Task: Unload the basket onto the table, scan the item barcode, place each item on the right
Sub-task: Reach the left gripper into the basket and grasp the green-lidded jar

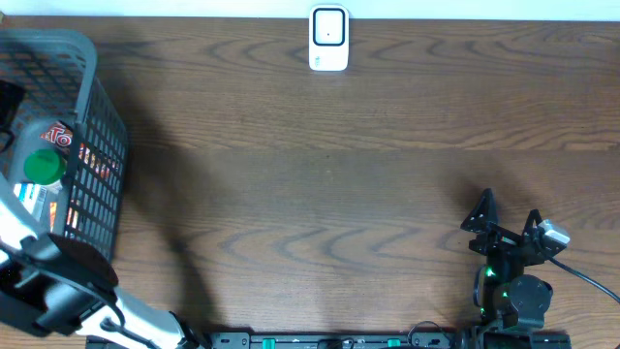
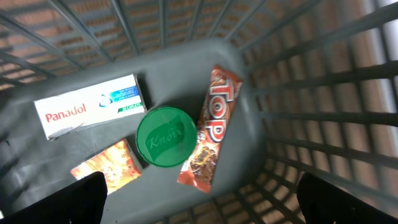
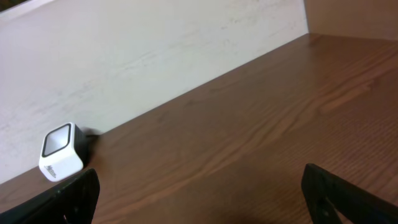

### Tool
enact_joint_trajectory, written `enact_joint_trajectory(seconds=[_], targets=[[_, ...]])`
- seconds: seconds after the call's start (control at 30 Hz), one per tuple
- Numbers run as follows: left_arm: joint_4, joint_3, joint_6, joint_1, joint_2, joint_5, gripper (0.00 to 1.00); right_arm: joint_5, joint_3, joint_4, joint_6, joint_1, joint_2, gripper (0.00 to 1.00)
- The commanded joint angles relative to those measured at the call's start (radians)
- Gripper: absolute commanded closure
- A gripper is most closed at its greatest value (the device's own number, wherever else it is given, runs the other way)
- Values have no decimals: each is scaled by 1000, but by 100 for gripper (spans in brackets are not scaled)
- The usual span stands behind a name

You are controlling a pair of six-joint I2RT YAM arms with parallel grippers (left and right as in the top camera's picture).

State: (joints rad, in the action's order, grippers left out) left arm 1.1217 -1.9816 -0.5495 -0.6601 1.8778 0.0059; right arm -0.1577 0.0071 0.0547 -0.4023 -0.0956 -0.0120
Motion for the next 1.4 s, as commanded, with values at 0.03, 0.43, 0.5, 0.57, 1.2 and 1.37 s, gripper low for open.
enact_joint_trajectory(seconds=[0.03,0.43,0.5,0.57,1.2,1.37], targets=[[21,-12,0,-1,52,-15,2,-10,-2,2,-9,8,6,1],[112,-12,-47,-1,186,-115,2,-10,-2,2,-9,8,6,1],[111,-12,-47,-1,206,-115,2,-10,-2,2,-9,8,6,1],[108,-12,-47,-1,222,-114,2,-10,-2,2,-9,8,6,1],[28,-5,-47,0,270,-77,2,-10,-2,2,-9,8,6,1],[28,-5,-47,0,316,-60,2,-10,-2,2,-9,8,6,1]])
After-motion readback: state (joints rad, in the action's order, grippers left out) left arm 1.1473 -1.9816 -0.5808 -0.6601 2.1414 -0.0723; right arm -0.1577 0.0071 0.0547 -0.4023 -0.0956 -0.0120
